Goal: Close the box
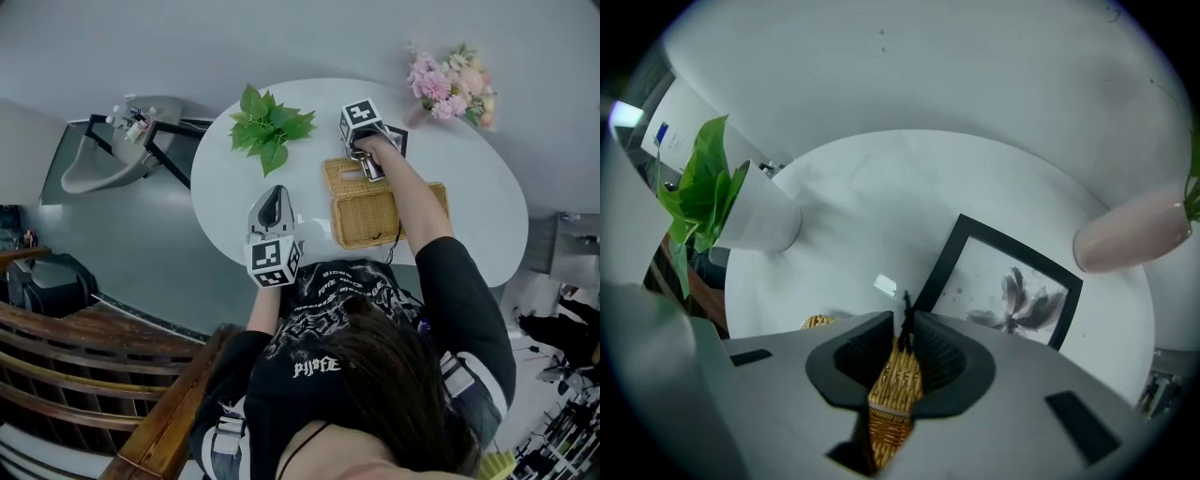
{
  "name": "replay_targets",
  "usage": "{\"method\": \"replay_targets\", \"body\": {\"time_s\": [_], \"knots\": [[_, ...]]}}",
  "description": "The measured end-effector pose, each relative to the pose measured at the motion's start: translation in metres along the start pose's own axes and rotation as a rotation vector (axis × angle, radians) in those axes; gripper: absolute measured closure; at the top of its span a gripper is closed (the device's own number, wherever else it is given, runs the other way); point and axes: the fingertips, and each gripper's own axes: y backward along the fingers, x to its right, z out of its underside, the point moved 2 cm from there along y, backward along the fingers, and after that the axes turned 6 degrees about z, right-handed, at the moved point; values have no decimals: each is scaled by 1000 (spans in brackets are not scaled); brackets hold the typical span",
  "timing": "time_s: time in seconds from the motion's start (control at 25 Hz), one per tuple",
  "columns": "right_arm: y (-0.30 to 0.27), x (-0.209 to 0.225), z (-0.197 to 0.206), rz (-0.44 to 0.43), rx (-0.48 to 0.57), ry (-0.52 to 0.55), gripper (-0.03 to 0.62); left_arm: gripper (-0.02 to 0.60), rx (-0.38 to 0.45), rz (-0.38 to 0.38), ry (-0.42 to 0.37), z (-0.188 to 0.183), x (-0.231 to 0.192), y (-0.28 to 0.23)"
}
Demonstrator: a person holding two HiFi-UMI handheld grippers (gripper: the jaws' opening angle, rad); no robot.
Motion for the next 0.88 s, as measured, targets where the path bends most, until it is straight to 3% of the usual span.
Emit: {"method": "replay_targets", "body": {"time_s": [0.04,0.36,0.88], "knots": [[0,1,0,12,0,-4,545,552,2,-6,9,1,-2,1],[6,0,0,-5,21,-8,551,552,11,-33,38,5,-8,11],[32,2,-8,-88,133,-14,553,552,12,18,5,5,11,6]]}}
